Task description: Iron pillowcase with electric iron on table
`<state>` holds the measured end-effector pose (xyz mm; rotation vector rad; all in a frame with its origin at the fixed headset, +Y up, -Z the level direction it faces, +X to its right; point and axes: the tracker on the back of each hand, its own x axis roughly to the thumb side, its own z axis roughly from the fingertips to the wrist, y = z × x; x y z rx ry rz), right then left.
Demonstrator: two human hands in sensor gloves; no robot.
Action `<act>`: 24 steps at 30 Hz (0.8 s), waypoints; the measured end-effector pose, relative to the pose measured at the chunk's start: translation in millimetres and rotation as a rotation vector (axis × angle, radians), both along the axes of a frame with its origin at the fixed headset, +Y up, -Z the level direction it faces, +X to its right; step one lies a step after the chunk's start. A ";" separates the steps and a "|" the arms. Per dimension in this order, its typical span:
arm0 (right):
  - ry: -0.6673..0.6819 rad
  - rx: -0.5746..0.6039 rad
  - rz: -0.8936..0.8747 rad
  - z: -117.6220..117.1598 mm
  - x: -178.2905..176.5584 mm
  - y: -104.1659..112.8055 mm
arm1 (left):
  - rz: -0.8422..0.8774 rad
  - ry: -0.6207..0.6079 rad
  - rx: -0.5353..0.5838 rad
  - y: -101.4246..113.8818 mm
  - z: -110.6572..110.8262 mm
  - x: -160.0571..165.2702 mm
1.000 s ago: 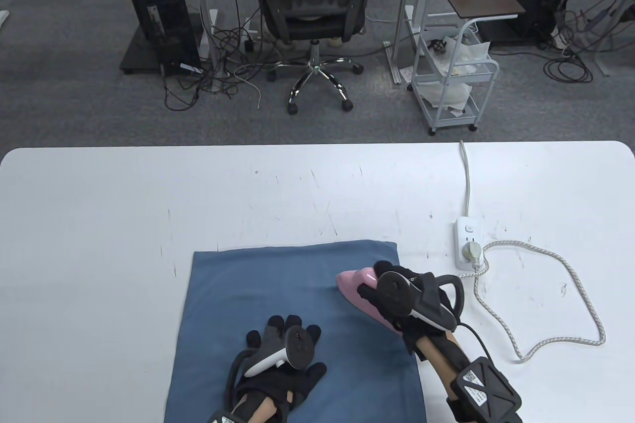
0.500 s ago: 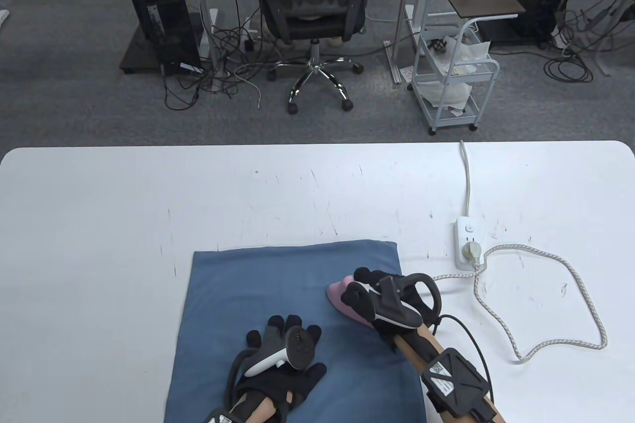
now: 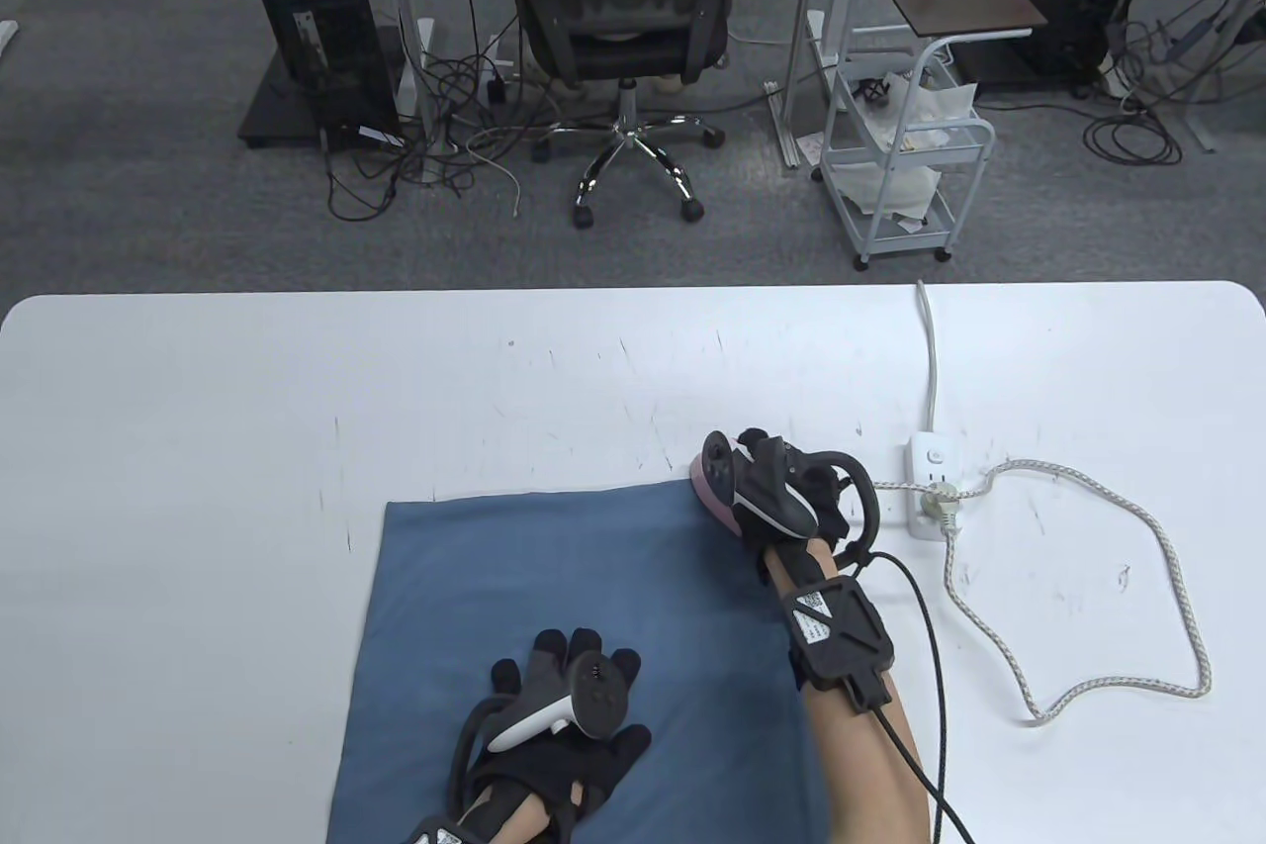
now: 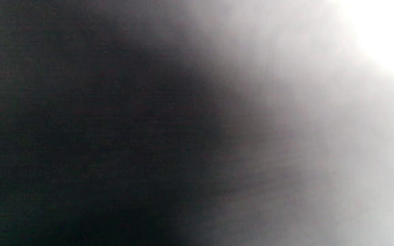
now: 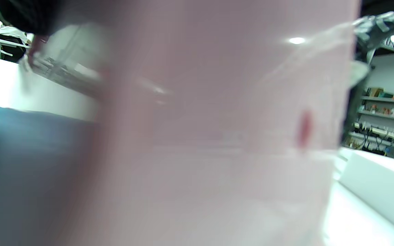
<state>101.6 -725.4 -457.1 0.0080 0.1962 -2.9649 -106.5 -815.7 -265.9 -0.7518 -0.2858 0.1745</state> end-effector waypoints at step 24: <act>0.327 0.080 0.032 55.2 -51.3 -4.8 | 0.001 -0.004 0.000 0.1 0.4 0.5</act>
